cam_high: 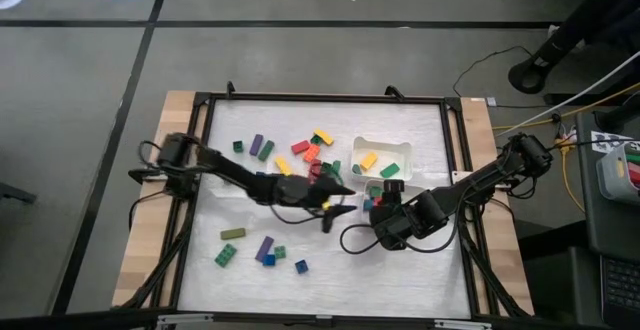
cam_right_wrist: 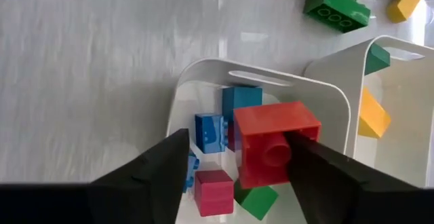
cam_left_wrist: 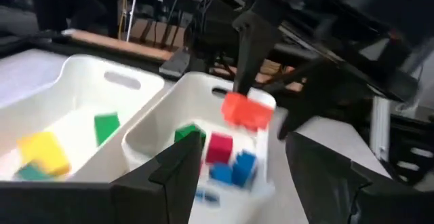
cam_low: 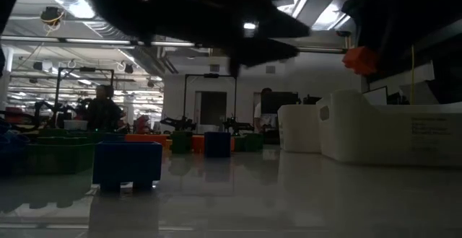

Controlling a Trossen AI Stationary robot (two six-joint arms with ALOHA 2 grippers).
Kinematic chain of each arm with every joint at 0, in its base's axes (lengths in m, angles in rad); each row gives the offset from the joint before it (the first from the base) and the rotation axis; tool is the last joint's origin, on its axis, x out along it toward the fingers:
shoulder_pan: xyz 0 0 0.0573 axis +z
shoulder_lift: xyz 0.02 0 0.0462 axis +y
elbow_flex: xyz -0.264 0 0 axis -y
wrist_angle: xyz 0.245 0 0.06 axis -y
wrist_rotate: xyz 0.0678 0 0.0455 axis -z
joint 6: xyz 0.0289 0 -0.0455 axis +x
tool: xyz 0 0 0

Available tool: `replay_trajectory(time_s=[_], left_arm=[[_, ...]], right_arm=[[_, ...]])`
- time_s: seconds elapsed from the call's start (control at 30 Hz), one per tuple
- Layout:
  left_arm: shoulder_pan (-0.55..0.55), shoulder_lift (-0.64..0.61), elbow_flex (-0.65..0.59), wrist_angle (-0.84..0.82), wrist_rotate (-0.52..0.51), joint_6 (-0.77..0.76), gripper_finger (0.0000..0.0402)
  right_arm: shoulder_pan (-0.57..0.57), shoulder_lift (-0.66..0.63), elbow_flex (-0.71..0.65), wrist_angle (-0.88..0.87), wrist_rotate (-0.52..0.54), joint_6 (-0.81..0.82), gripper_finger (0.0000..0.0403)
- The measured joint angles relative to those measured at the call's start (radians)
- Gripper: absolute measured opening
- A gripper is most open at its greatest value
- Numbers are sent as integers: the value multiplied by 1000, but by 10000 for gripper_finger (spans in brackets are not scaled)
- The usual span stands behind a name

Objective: Sort blocks by size
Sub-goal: Put the orange cube game piece into the bottom white bin, then put the blue cube game piece into the bottom white bin

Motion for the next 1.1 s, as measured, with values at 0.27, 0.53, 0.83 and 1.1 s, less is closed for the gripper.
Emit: replay_trajectory(time_s=[0.27, 0.53, 0.83, 1.1], left_arm=[[43, 183, 228, -15, 1, 41, 203], [59, 241, 282, -87, 7, 33, 203], [59, 241, 281, -203, -1, 32, 203], [51, 181, 281, -339, 29, 45, 203]], right_arm=[[1, 0, 0, 0, 1, 1, 254], [1, 1, 0, -6, -10, 4, 255], [1, 1, 2, 5, -31, 0, 255], [1, 1, 2, -2, -33, 1, 255]])
